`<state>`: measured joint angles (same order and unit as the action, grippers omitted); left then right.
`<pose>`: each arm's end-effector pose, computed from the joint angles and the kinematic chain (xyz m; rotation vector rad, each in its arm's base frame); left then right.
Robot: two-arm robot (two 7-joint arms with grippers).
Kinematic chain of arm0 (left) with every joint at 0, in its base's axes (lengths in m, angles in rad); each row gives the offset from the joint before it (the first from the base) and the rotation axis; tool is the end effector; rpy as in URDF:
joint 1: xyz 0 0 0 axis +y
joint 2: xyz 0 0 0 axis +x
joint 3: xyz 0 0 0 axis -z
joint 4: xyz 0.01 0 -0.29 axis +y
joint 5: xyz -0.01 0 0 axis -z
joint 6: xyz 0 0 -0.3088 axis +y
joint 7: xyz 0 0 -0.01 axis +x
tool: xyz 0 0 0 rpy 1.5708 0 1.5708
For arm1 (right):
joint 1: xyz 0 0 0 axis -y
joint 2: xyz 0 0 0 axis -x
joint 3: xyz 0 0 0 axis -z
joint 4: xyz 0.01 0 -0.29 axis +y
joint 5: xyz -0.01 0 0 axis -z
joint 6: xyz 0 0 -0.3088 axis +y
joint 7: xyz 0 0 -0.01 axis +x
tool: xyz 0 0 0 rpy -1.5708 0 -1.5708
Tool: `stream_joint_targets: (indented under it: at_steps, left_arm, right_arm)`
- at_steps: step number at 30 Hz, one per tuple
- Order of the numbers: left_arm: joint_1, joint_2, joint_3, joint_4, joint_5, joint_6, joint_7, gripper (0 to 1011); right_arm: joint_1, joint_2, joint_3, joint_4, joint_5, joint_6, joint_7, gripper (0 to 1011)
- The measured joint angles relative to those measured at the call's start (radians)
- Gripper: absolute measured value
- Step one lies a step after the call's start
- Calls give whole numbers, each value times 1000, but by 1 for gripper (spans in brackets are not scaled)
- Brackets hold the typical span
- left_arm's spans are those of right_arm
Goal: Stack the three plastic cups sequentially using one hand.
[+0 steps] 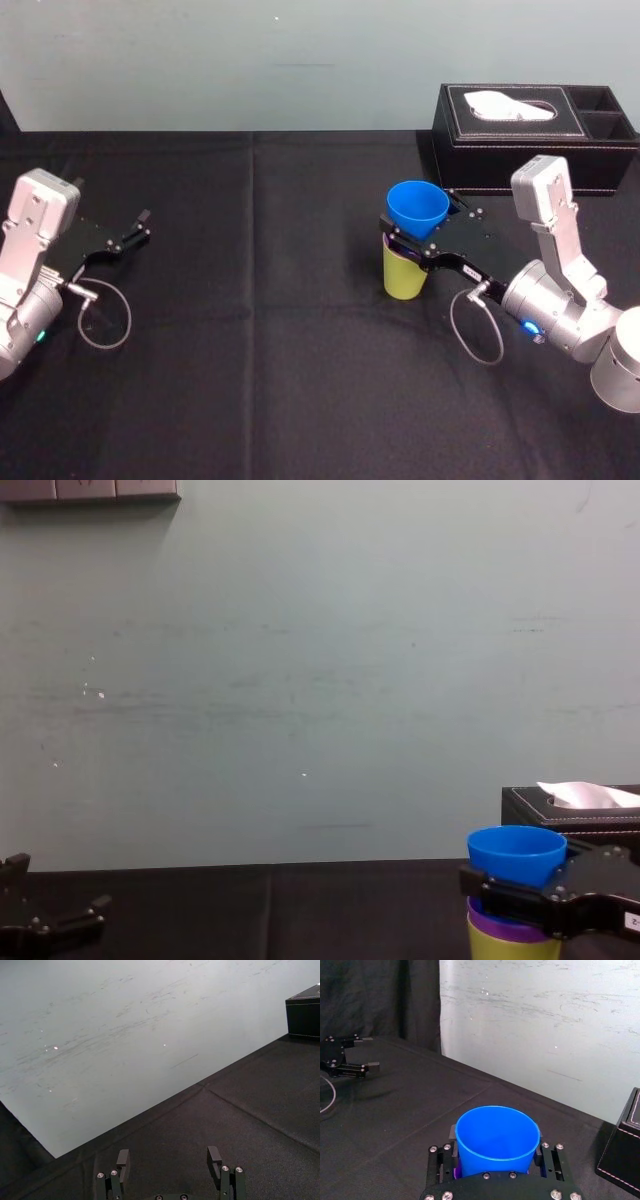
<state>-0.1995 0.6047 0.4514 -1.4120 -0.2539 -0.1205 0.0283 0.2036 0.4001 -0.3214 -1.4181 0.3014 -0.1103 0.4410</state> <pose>0.3581 0.0827 -0.3023 0.3045 -0.2850 1.2480 0.3736 -0.0414 -0.2901 -0.0834 -0.1253 -0.8850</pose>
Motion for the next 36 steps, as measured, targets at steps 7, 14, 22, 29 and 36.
stream_joint_targets:
  at_steps: [7,14,22,29,36]
  left_arm:
    - [0,0,0,0,0,0,0,1011]
    - [0,0,0,0,0,0,0,1011]
    - [0,0,0,0,0,0,0,1011]
    - [0,0,0,0,0,0,0,1011]
    - [0,0,0,0,0,0,0,1011]
  right_arm:
    - [0,0,0,-1,1,0,0,964]
    - [0,1,0,-1,2,0,0,1002]
    - [0,1,0,-2,2,0,0,1002]
    - [-1,1,2,-4,4,-1,1,1002]
    - [-39,12,37,-61,39,-21,3,1002]
